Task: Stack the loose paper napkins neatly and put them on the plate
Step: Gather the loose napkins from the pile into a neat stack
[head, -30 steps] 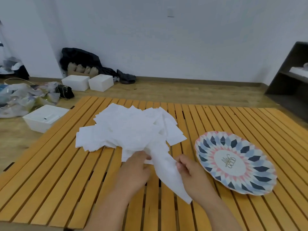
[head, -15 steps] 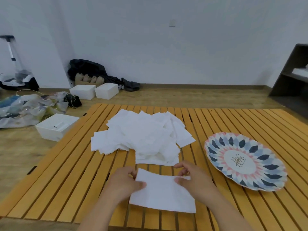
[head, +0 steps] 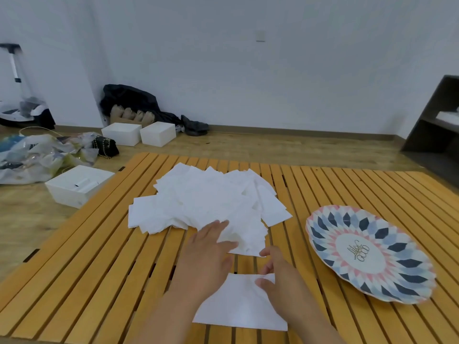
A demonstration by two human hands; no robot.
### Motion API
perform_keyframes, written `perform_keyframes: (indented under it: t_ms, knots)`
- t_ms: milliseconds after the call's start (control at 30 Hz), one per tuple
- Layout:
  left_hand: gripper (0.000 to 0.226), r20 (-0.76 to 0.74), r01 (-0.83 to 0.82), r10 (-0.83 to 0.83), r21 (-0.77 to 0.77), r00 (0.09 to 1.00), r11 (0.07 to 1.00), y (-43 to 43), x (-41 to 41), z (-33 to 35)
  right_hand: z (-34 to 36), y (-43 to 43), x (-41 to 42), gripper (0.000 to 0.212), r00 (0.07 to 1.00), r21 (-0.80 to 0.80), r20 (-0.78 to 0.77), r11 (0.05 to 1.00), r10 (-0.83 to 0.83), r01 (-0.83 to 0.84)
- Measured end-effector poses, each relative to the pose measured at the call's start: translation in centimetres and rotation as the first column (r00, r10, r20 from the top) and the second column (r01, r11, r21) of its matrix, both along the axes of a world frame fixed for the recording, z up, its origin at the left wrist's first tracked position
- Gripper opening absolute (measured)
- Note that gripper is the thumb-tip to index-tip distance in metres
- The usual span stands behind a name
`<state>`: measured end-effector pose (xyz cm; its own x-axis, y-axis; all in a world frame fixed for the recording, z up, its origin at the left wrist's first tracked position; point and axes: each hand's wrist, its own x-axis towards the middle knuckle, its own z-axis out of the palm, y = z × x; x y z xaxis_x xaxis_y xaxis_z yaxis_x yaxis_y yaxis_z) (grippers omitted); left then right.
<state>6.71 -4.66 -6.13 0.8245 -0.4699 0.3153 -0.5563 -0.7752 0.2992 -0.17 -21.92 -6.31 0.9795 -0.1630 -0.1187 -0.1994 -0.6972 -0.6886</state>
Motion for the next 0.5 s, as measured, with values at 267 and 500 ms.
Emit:
perform_keyframes:
  t_ms: [267,500]
  knots:
    - [0.056,-0.073,-0.01,0.02,0.142,0.997,0.99,-1.3,0.1,-0.3,0.0,0.0,-0.2,0.043,0.996,-0.061,0.021,0.994,0.092,-0.09]
    - [0.056,0.061,-0.007,0.024,-0.268,0.998,0.963,-0.5,0.7,1.4,0.4,-0.1,-0.2,0.043,0.993,-0.062,0.078,0.994,0.094,-0.089]
